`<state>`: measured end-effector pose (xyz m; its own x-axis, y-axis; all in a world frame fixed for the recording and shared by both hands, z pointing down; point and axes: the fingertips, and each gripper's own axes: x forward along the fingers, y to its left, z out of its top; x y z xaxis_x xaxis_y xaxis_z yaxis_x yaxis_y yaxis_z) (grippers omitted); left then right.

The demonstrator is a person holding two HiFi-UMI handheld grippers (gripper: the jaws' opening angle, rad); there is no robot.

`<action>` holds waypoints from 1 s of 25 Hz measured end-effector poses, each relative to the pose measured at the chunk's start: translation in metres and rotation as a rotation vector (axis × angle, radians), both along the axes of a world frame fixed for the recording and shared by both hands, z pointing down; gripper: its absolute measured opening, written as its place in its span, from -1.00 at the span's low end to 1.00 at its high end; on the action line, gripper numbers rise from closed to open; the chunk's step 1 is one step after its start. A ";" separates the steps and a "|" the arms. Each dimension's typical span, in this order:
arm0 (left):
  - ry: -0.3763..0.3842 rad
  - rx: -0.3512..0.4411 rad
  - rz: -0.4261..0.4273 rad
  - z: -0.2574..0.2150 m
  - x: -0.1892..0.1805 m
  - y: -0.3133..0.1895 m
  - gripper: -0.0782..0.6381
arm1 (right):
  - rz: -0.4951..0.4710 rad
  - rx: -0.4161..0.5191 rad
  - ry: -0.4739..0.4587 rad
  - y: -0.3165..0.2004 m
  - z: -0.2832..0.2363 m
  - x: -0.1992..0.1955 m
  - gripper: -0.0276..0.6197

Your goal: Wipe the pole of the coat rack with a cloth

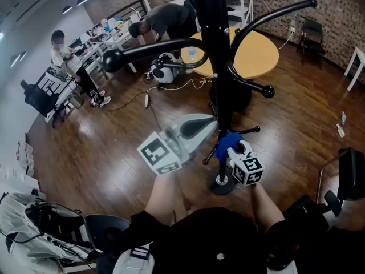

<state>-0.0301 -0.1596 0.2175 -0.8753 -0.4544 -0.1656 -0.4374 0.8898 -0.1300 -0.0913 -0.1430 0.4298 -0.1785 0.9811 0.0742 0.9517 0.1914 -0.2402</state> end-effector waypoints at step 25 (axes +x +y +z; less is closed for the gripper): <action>-0.004 0.020 -0.029 0.003 0.011 0.012 -0.78 | -0.057 -0.216 -0.070 -0.003 -0.096 0.003 -0.82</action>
<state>-0.0192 -0.1473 0.2201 -0.8872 -0.4256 -0.1781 -0.4110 0.9045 -0.1139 -0.0882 -0.1458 0.3336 -0.1198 0.9815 -0.1496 0.9752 0.0881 -0.2031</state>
